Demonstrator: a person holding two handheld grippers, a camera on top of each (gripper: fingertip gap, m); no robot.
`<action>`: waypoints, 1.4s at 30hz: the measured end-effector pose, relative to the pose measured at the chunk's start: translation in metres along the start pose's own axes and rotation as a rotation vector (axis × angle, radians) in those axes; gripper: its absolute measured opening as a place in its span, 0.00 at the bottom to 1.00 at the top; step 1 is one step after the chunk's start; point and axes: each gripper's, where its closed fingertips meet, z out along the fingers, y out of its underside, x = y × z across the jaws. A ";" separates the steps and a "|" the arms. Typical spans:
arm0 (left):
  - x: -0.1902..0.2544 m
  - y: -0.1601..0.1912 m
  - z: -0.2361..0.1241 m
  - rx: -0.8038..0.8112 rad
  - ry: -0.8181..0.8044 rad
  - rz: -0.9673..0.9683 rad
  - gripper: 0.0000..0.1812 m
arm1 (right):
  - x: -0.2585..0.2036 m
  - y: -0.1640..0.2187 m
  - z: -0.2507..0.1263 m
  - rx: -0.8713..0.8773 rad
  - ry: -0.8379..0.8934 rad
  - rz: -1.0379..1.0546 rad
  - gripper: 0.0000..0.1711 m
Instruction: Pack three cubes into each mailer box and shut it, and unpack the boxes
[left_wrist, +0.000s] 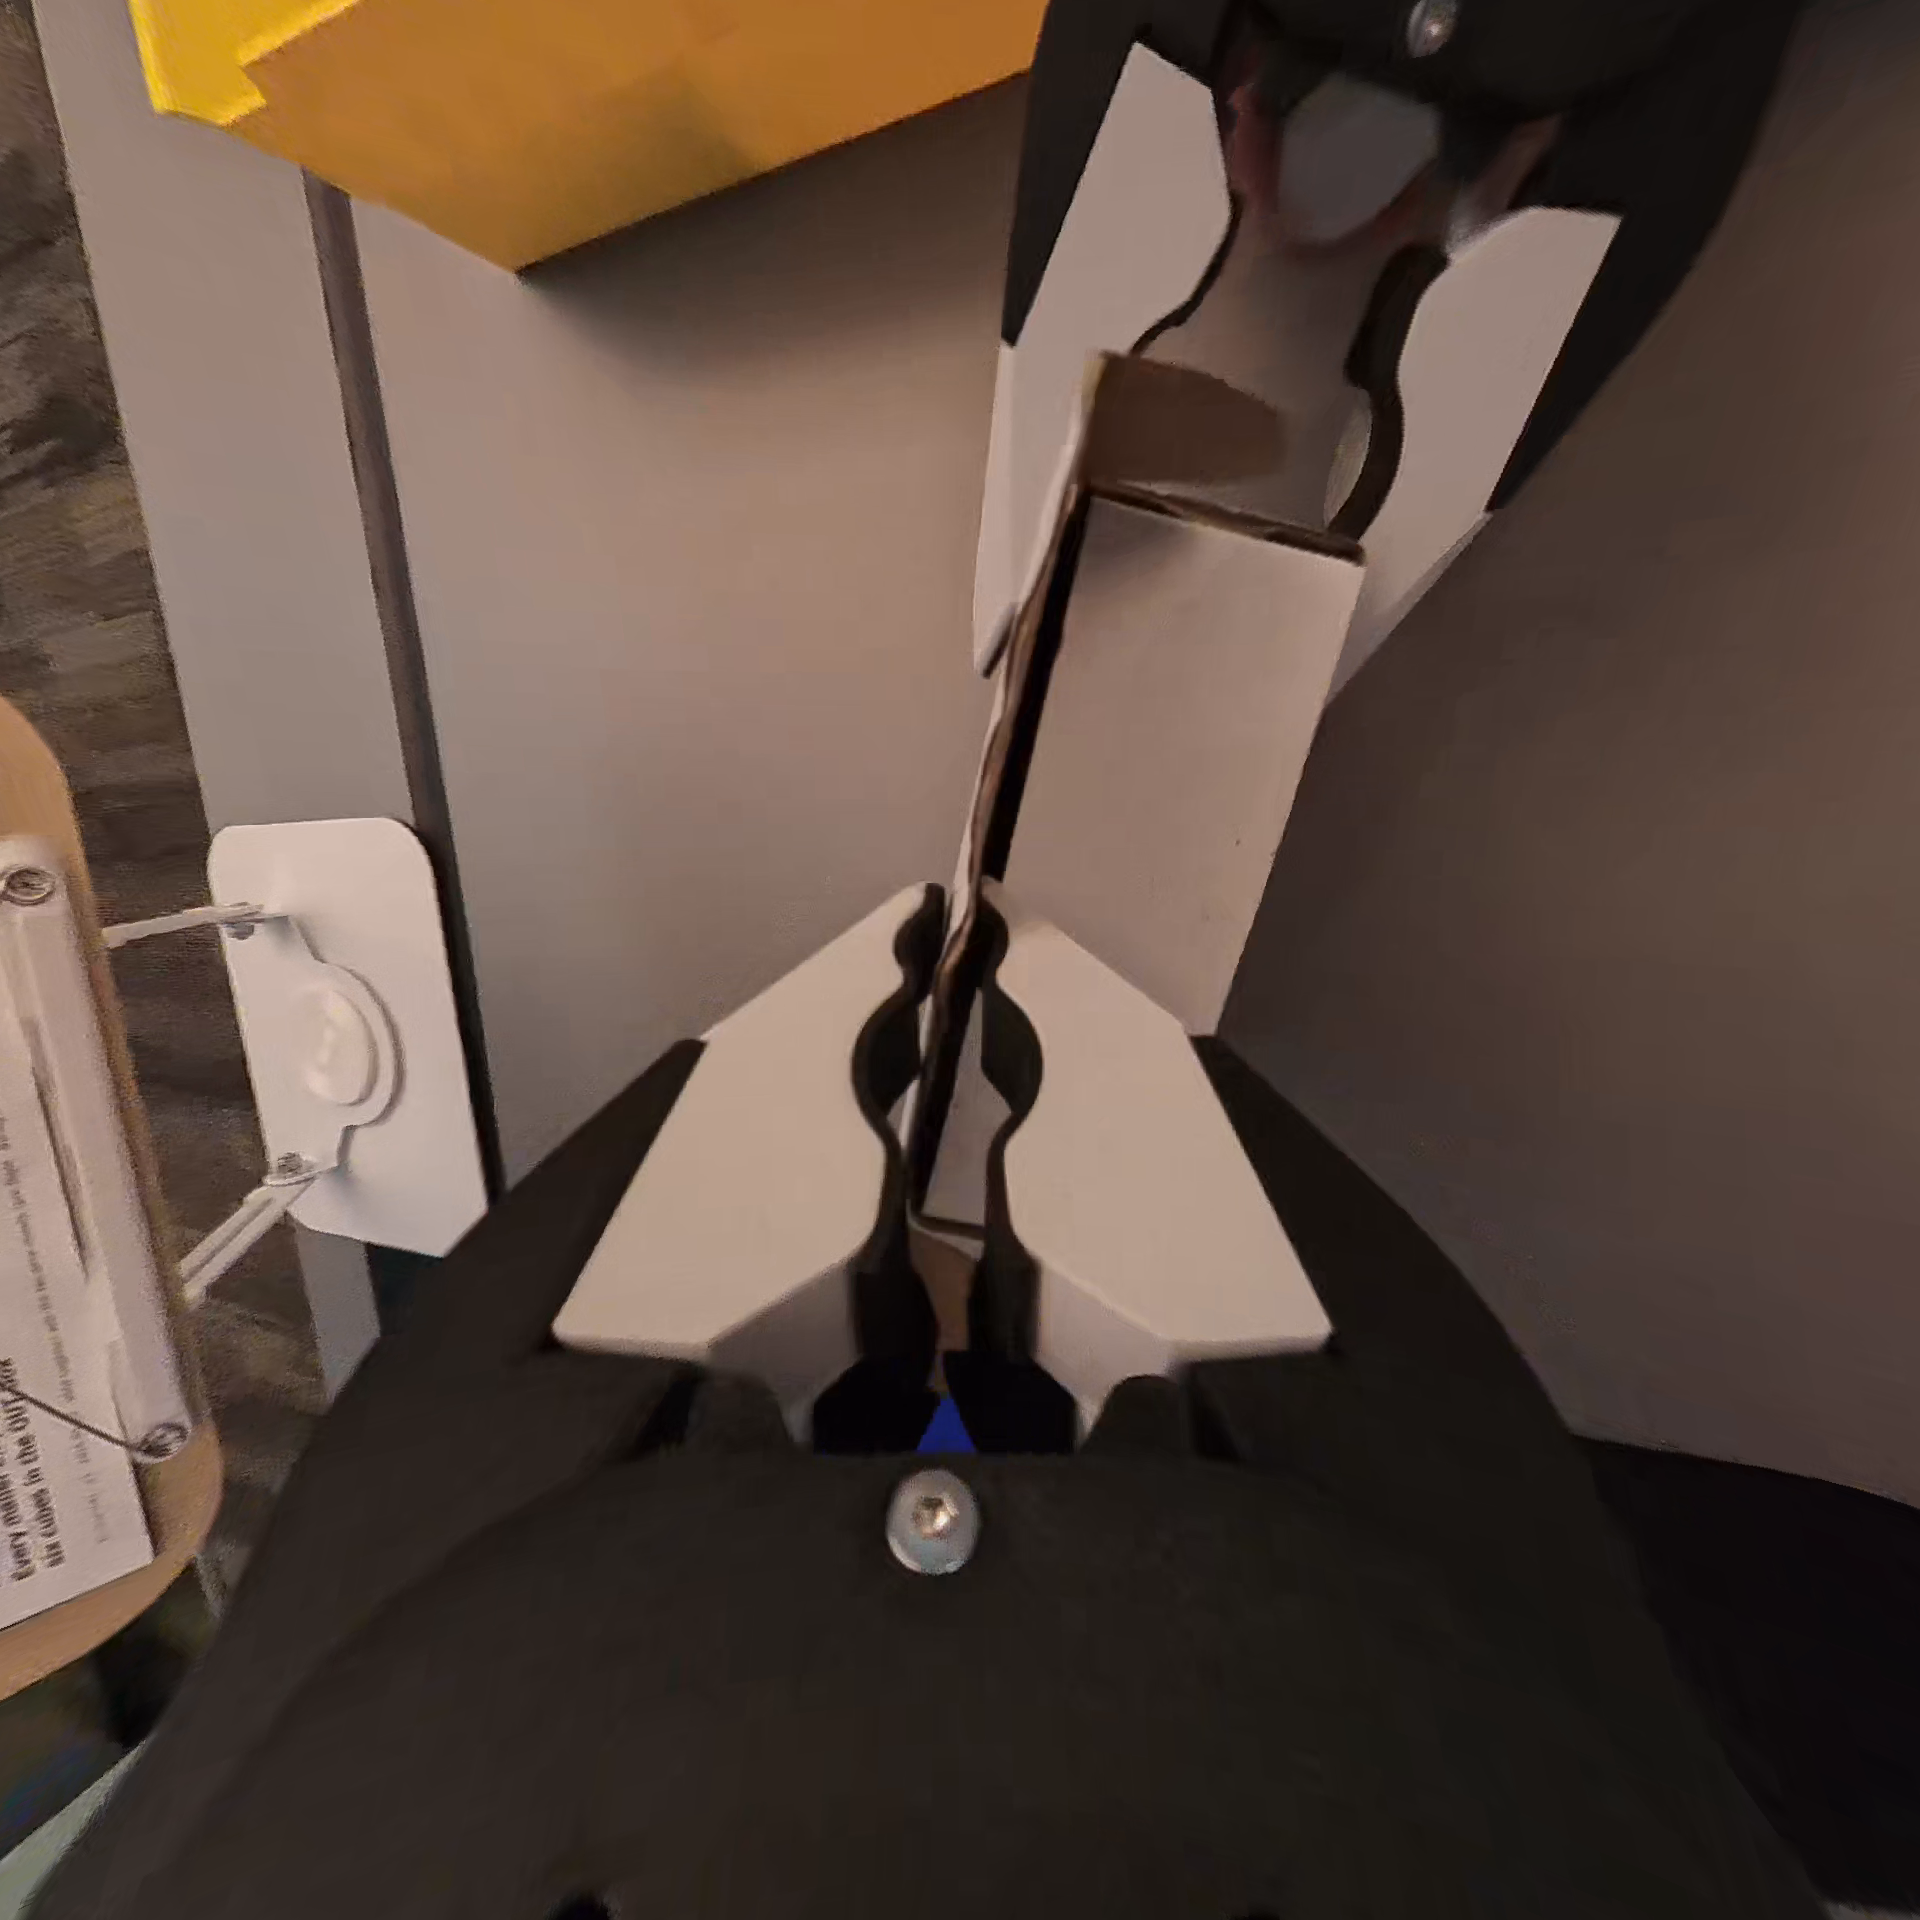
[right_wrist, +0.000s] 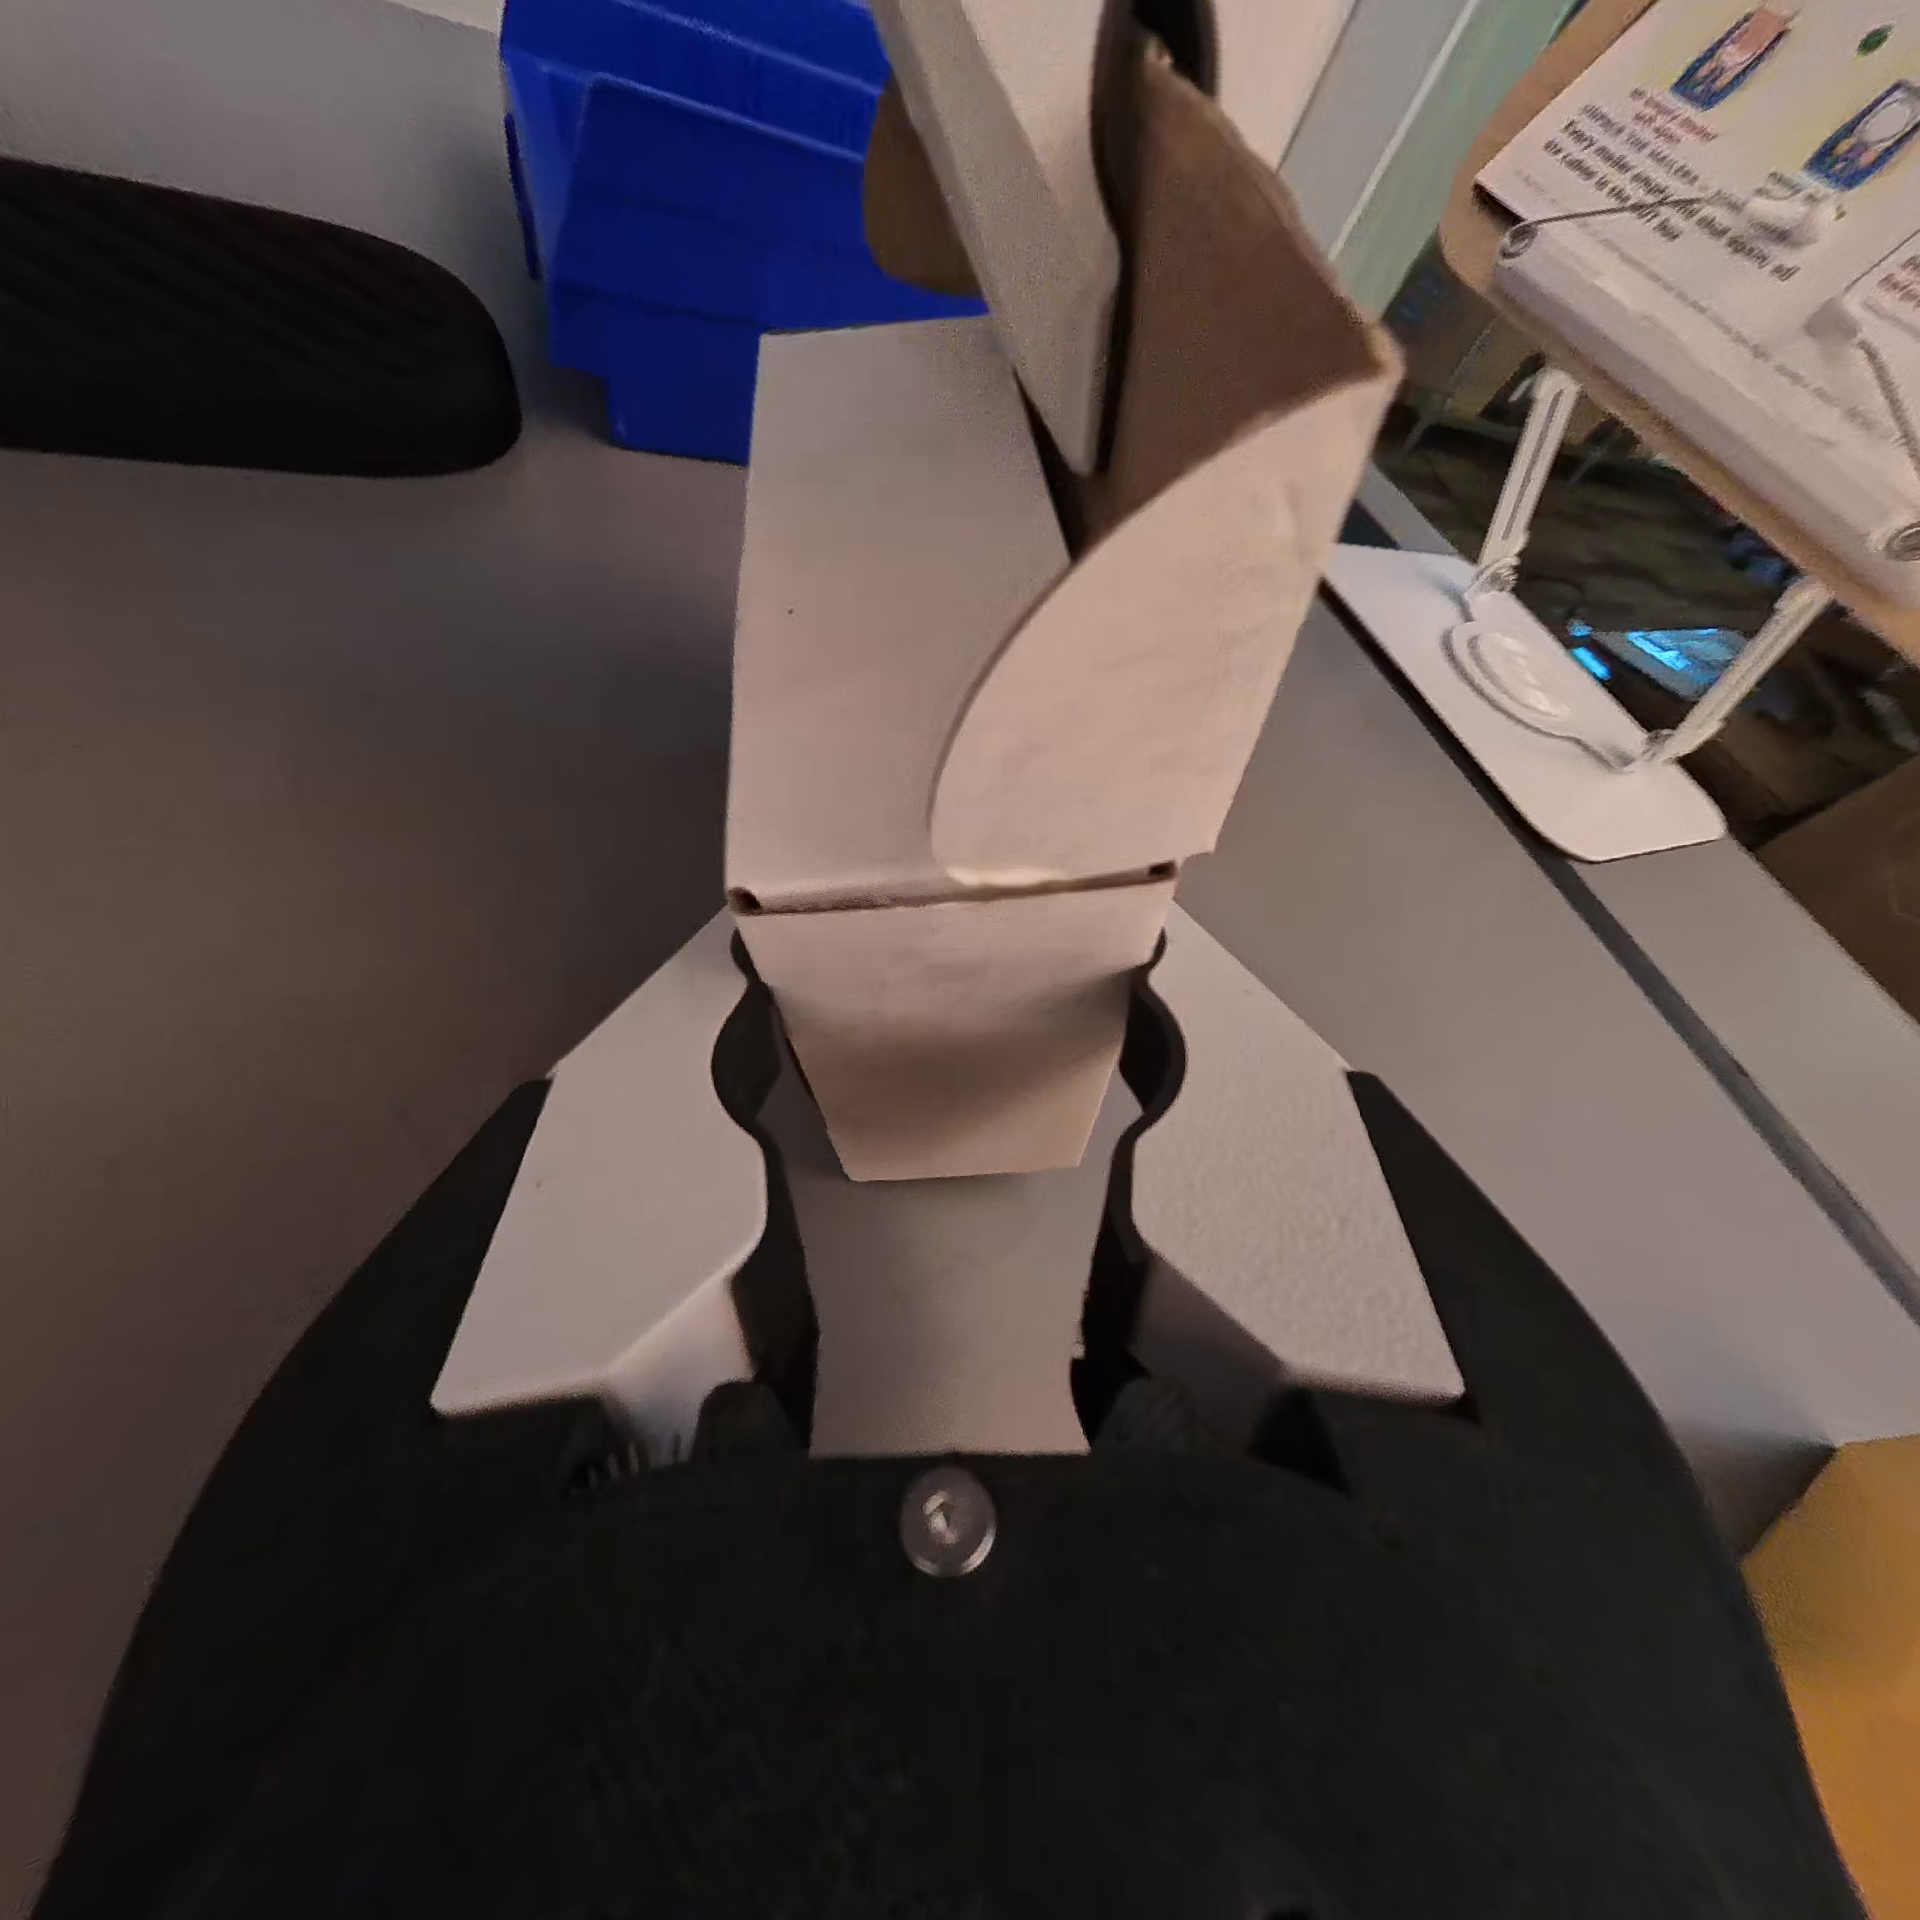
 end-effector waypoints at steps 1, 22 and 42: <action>0.001 -0.002 0.000 0.002 0.026 -0.016 0.01 | 0.001 0.001 -0.001 -0.003 0.013 -0.025 0.38; 0.000 0.010 -0.003 -0.050 0.397 -0.384 0.00 | -0.020 -0.033 0.013 -0.172 0.337 -0.760 0.53; -0.005 0.005 -0.021 -0.076 0.409 -0.278 0.00 | -0.043 0.009 0.047 -0.443 0.195 -0.634 0.28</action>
